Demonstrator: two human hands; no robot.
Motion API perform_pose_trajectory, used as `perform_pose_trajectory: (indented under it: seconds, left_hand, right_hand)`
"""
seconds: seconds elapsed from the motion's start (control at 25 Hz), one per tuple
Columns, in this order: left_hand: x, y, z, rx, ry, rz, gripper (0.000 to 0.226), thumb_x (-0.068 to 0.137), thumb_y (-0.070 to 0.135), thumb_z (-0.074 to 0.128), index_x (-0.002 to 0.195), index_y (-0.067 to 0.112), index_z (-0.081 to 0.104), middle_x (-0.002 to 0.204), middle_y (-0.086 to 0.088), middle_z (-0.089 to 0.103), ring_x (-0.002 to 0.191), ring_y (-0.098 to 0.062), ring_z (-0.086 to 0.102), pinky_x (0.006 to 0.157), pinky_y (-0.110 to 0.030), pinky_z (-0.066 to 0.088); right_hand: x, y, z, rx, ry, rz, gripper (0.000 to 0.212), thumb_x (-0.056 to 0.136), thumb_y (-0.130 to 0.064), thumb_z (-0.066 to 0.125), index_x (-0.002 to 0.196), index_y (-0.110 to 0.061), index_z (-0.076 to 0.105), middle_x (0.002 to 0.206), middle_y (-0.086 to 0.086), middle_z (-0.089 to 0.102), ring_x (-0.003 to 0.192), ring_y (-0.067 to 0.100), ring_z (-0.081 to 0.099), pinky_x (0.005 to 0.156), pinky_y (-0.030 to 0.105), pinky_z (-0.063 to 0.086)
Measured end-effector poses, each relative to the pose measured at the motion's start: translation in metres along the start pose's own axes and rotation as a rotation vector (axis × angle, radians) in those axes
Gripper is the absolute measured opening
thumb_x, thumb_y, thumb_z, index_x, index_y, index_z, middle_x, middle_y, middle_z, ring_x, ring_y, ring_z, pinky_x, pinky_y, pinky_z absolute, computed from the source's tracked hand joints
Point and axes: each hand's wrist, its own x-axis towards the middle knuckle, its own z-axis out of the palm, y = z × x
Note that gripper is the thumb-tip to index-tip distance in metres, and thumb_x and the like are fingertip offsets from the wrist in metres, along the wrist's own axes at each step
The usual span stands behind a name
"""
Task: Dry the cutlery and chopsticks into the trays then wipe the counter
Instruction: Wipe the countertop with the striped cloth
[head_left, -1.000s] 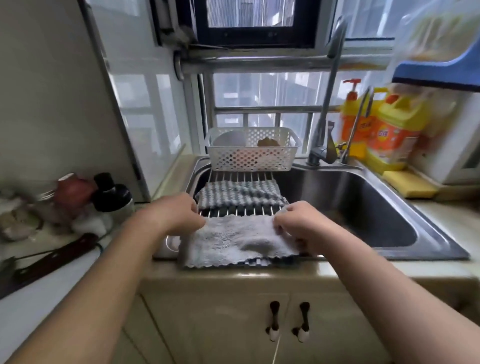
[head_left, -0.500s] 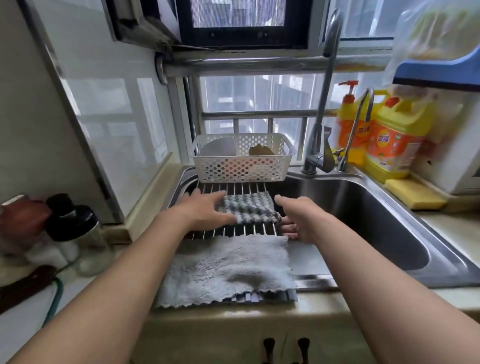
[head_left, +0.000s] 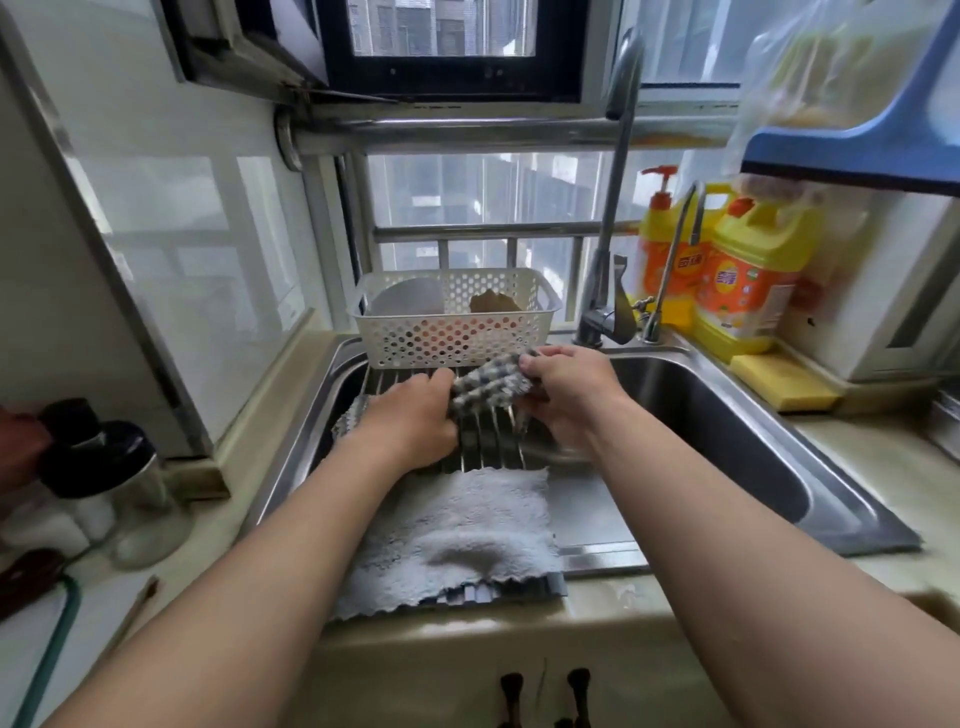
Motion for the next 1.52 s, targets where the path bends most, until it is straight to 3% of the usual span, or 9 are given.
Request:
perform_pose_trajectory:
  seconds: [0.08,0.2,0.36,0.52,0.72,1.0,1.08,1.28,1.52]
  left_hand:
    - [0.002,0.012,-0.013,-0.219,0.161,-0.035,0.009,0.089,0.017,0.051,0.098,0.016,0.055,0.094,-0.005,0.061,0.086,-0.027,0.059,0.071,-0.038,0.05]
    - [0.003,0.044,-0.043,-0.916,0.282,-0.109,0.019,0.094,0.017,0.049,0.08,0.011,0.061,0.074,-0.011,0.062,0.069,-0.027,0.058,0.062,-0.033,0.047]
    - [-0.015,0.119,-0.06,-1.754,-0.2,-0.052,0.035,0.096,0.034,0.05,0.112,0.007,0.065,0.09,-0.016,0.065,0.077,-0.027,0.062,0.077,-0.041,0.052]
    - [-0.06,0.229,-0.054,-1.675,-0.453,0.093,0.032,0.1,0.037,0.048,0.108,0.011,0.065,0.076,-0.01,0.063,0.057,-0.021,0.056,0.05,-0.031,0.053]
    - [-0.142,0.368,-0.04,-1.529,-0.736,0.341,0.035,0.103,0.031,0.044,0.111,0.008,0.068,0.088,-0.019,0.07,0.063,-0.026,0.066,0.061,-0.04,0.057]
    - [-0.308,0.526,-0.018,-1.324,-1.029,0.75,0.02,0.097,0.016,0.056,0.107,0.005,0.069,0.104,-0.019,0.074,0.096,-0.032,0.069,0.093,-0.045,0.051]
    - [-0.355,0.558,-0.011,-1.228,-1.16,0.84,0.04,0.08,0.022,0.068,0.111,-0.003,0.063,0.103,-0.023,0.068,0.095,-0.034,0.064,0.089,-0.046,0.047]
    - [-0.452,0.619,0.011,-1.082,-1.55,0.858,0.018,0.084,0.019,0.05,0.076,0.012,0.065,0.079,-0.014,0.061,0.066,-0.024,0.058,0.064,-0.033,0.043]
    - [-0.534,0.66,0.034,-0.994,-1.411,0.984,0.033,0.088,-0.008,0.058,0.068,0.017,0.056,0.069,-0.002,0.054,0.065,-0.016,0.051,0.061,-0.029,0.04]
  right_hand:
    - [-0.015,-0.015,0.003,0.137,-0.083,-0.031,0.02,0.097,0.0,0.058,0.116,0.006,0.059,0.106,0.023,0.067,0.085,0.029,0.069,0.072,0.037,0.063]
    - [-0.042,-0.04,-0.005,0.206,-0.14,-0.119,0.012,0.1,-0.01,0.057,0.101,-0.003,0.066,0.088,0.013,0.072,0.075,0.023,0.069,0.068,0.032,0.058]
    - [-0.094,-0.069,-0.05,0.301,-0.078,-0.193,0.011,0.1,-0.009,0.049,0.092,-0.012,0.057,0.079,0.009,0.06,0.069,0.02,0.06,0.066,0.029,0.052]
    - [-0.158,-0.081,-0.135,0.093,0.165,-0.42,0.027,0.09,0.013,0.051,0.1,-0.012,0.057,0.09,0.009,0.06,0.079,0.021,0.057,0.073,0.032,0.048]
    - [-0.28,-0.086,-0.258,-0.166,0.613,-0.579,0.026,0.089,0.007,0.058,0.093,-0.018,0.063,0.086,0.005,0.063,0.073,0.015,0.059,0.057,0.023,0.05]
    - [-0.489,-0.069,-0.389,-0.288,1.162,-0.693,0.027,0.089,0.003,0.06,0.08,-0.021,0.067,0.081,0.007,0.07,0.077,0.022,0.064,0.075,0.04,0.055]
    - [-0.552,-0.059,-0.412,-0.286,1.288,-0.698,0.027,0.092,0.002,0.06,0.08,-0.021,0.067,0.083,0.009,0.07,0.078,0.023,0.065,0.077,0.041,0.056]
    - [-0.688,-0.027,-0.452,-0.07,1.446,-0.67,0.021,0.091,0.0,0.063,0.085,-0.019,0.068,0.086,0.014,0.069,0.076,0.028,0.065,0.071,0.043,0.05]
    - [-0.797,0.013,-0.479,-0.078,1.413,-0.548,0.034,0.085,0.018,0.059,0.091,-0.014,0.07,0.09,0.01,0.074,0.08,0.024,0.07,0.071,0.035,0.06]
